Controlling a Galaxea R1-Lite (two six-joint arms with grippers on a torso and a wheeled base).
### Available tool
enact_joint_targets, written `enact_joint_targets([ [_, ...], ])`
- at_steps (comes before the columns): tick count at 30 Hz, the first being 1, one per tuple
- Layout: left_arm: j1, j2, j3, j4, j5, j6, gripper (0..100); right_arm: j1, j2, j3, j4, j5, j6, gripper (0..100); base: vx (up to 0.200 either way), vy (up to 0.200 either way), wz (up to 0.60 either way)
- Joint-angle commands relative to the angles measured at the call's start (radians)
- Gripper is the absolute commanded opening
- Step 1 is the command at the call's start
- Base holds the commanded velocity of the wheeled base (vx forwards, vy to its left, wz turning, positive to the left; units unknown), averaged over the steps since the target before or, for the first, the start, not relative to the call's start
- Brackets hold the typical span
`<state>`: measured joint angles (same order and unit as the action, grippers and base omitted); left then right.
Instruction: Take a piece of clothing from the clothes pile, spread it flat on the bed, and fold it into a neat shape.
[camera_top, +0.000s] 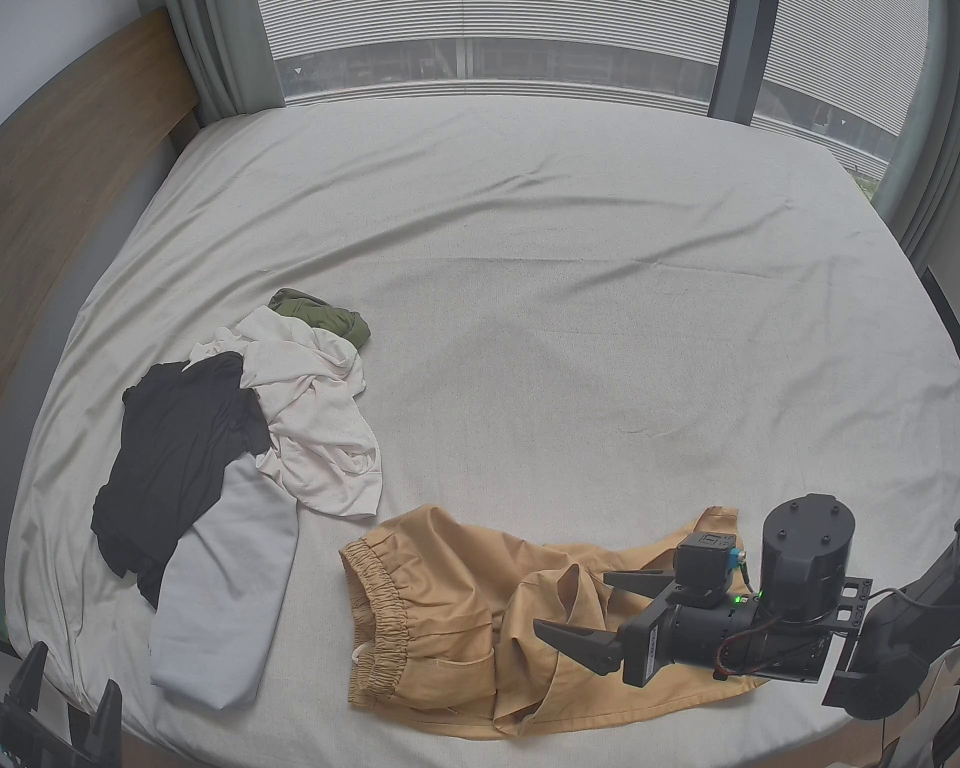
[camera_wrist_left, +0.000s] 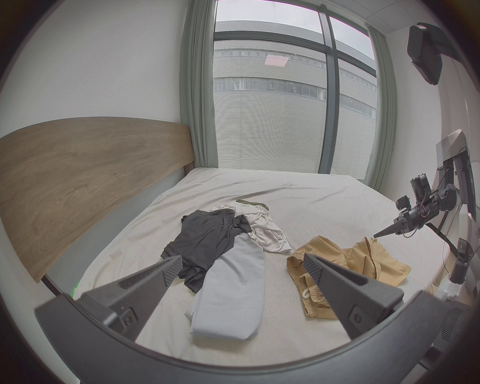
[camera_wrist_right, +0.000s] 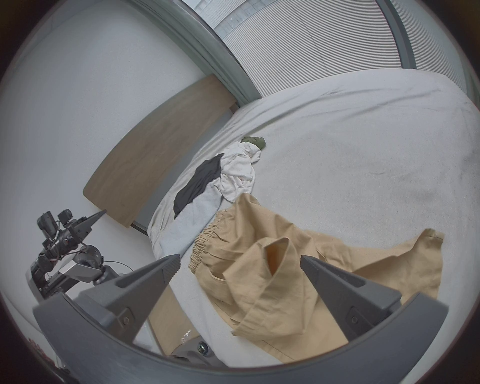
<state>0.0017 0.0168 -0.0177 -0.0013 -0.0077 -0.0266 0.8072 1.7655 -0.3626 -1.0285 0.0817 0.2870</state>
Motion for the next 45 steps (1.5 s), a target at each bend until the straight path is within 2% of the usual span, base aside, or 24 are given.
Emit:
enact_joint_targets([
  [1,0.000,-0.017,0.018,0.000,0.000,-0.001,100,0.036,-0.024,-0.006,0.002,0.001,0.001,100,0.000,0.000,0.00],
  [14,0.000,-0.017,0.018,0.000,0.000,-0.001,100,0.033,0.120,-0.059,-0.005,0.004,0.003,100,0.000,0.000,0.00],
  [33,0.000,-0.017,0.018,0.000,0.000,-0.001,100,0.009,0.226,-0.139,-0.015,0.003,0.006,100,0.000,0.000,0.00],
  [34,0.000,-0.017,0.018,0.000,0.000,-0.001,100,0.009,0.227,-0.141,-0.021,0.001,0.006,0,0.000,0.000,0.00],
  [43,0.000,-0.017,0.018,0.000,0.000,-0.001,100,-0.017,0.206,-0.107,-0.056,-0.003,0.009,0,0.000,0.000,0.00],
  [45,0.000,-0.017,0.018,0.000,0.000,-0.001,100,-0.042,0.147,-0.068,-0.056,-0.003,0.009,0,0.000,0.000,0.00],
])
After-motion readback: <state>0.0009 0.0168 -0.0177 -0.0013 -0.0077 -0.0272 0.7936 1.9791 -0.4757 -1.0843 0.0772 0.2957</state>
